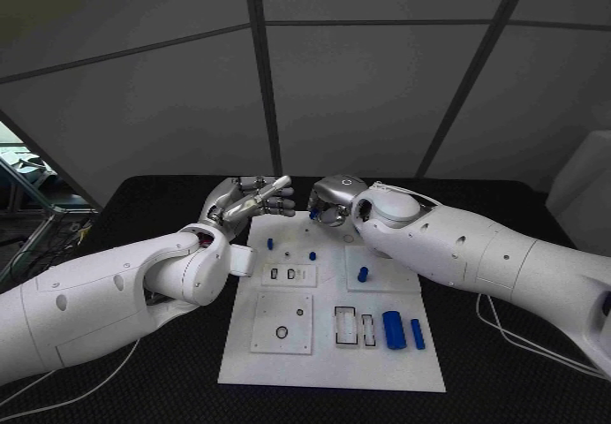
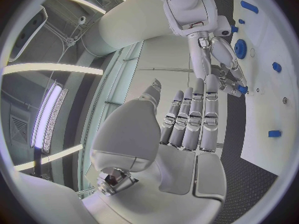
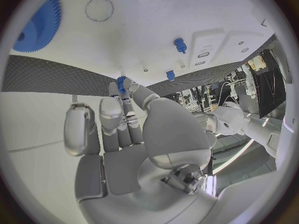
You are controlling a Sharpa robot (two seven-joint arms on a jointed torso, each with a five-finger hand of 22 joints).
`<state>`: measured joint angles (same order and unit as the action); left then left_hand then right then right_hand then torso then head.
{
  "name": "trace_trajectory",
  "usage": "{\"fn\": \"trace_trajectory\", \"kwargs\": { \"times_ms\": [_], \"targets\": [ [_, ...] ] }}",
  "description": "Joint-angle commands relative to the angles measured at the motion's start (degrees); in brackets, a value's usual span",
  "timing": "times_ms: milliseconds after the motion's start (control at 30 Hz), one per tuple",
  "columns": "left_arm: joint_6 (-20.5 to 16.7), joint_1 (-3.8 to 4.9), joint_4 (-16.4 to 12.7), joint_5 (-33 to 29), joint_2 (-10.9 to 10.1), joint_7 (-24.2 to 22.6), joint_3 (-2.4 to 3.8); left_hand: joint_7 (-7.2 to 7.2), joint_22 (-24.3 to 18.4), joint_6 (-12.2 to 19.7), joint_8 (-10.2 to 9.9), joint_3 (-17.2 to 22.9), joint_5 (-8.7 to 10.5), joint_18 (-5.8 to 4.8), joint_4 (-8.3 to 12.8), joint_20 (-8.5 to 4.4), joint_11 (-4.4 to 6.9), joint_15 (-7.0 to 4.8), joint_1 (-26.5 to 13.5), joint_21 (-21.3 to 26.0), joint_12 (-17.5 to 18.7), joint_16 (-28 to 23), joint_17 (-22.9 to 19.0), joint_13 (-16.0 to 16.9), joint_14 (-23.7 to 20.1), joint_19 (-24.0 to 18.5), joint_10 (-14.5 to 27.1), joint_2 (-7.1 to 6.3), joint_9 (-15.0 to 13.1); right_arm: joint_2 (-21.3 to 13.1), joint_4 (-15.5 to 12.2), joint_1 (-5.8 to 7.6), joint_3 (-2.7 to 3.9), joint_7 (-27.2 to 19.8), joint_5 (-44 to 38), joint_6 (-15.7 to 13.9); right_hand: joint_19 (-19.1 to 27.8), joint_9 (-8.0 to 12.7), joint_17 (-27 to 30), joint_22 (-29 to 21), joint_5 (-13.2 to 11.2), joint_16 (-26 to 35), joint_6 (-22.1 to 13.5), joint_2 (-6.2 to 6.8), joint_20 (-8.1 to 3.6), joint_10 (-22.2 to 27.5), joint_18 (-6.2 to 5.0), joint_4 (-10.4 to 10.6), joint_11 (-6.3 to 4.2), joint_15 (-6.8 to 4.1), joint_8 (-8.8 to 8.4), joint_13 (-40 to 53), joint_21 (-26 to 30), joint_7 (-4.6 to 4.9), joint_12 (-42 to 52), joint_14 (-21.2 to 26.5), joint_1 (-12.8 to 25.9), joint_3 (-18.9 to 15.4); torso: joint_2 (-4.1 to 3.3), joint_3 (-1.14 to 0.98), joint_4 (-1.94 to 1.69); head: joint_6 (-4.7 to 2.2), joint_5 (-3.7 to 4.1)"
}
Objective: Assemble the parts on the task board
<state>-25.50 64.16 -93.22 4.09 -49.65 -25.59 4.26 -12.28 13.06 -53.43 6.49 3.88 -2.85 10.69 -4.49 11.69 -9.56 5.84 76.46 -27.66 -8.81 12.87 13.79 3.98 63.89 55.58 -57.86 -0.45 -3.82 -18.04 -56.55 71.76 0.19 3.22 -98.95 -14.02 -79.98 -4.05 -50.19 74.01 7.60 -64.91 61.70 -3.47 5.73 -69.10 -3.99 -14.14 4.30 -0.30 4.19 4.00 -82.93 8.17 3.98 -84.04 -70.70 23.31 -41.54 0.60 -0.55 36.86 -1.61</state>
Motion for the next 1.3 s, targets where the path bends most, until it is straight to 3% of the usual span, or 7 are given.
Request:
{"fn": "trace_trajectory", "kwargs": {
  "times_ms": [33,800,967,1067,1300],
  "targets": [
    [0.6,0.15,-0.14,0.3,0.0,-0.33,0.06,-0.37,0.07,-0.03,-0.33,-0.03,-0.23,-0.34,0.17,0.05,0.11,0.23,-0.5,-0.36,0.25,-0.38,0.05,-0.09,0.22,0.39,0.36,0.11,0.09,0.49,0.58,0.13,0.04,-0.79,0.04,1.16,-0.36,-0.06,-0.02,0.02,-0.2,-0.21,0.07,0.23,0.22,0.25,0.66,0.26,0.31,0.05,-0.17,-0.07,-0.33,0.21,-0.37,-0.44,0.28,0.22,-0.04,0.01,0.02,0.02,-0.21],
    [0.75,0.33,-0.11,0.3,0.07,-0.29,0.08,-0.37,0.07,-0.03,-0.33,-0.03,-0.23,-0.34,0.17,0.05,0.11,0.23,-0.5,-0.36,0.25,-0.38,0.05,-0.09,0.22,0.39,0.36,0.11,0.09,2.4,2.53,0.12,0.02,-0.46,-0.35,4.06,0.91,0.17,2.25,-1.63,-0.51,0.95,-1.36,1.57,0.6,2.35,0.3,1.22,0.84,0.52,-0.63,-0.28,0.4,0.6,-0.51,0.36,0.84,1.03,0.07,0.01,0.09,0.63,-0.37],
    [0.81,0.34,-0.12,0.3,0.01,-0.28,0.08,-0.37,0.07,-0.03,-0.33,-0.03,-0.23,-0.34,0.17,0.05,0.11,0.23,-0.5,-0.36,0.25,-0.38,0.05,-0.09,0.22,0.39,0.36,0.11,0.09,2.37,2.74,0.12,0.02,0.02,-0.47,3.32,3.31,0.42,6.24,-5.14,-0.65,3.61,-4.55,2.91,1.18,6.21,-0.41,1.83,1.85,1.47,-0.74,-0.41,2.08,1.65,-0.54,1.51,1.15,1.61,0.08,0.01,0.19,0.59,-0.36],
    [0.86,0.34,-0.12,0.3,-0.02,-0.27,0.08,-0.37,0.07,-0.03,-0.33,-0.03,-0.23,-0.34,0.17,0.05,0.11,0.23,-0.5,-0.36,0.25,-0.38,0.05,-0.09,0.22,0.39,0.36,0.11,0.09,2.28,2.78,0.11,0.02,0.12,-0.5,2.59,5.11,0.4,8.01,-7.84,-0.75,4.82,-6.75,3.74,1.57,8.82,-0.98,2.1,2.21,1.73,-0.71,-0.38,3.48,1.66,-0.42,1.92,0.95,1.81,0.06,-0.03,0.18,0.6,-0.36],
    [1.0,0.34,-0.05,0.3,0.0,-0.24,0.08,-0.42,0.07,0.01,-0.44,-0.1,-0.23,-0.35,0.26,0.08,0.06,0.27,-0.5,-0.36,0.35,-0.51,0.15,-0.1,0.18,0.29,0.42,0.09,0.09,2.1,2.57,0.12,0.02,0.26,-0.52,1.42,4.93,-0.01,8.69,-7.68,-0.73,5.2,-5.36,3.49,1.62,8.21,-0.94,2.68,2.14,1.66,0.04,-0.12,3.52,1.55,0.43,1.91,0.48,2.32,0.05,-0.04,0.11,0.65,-0.28]
  ]
}}
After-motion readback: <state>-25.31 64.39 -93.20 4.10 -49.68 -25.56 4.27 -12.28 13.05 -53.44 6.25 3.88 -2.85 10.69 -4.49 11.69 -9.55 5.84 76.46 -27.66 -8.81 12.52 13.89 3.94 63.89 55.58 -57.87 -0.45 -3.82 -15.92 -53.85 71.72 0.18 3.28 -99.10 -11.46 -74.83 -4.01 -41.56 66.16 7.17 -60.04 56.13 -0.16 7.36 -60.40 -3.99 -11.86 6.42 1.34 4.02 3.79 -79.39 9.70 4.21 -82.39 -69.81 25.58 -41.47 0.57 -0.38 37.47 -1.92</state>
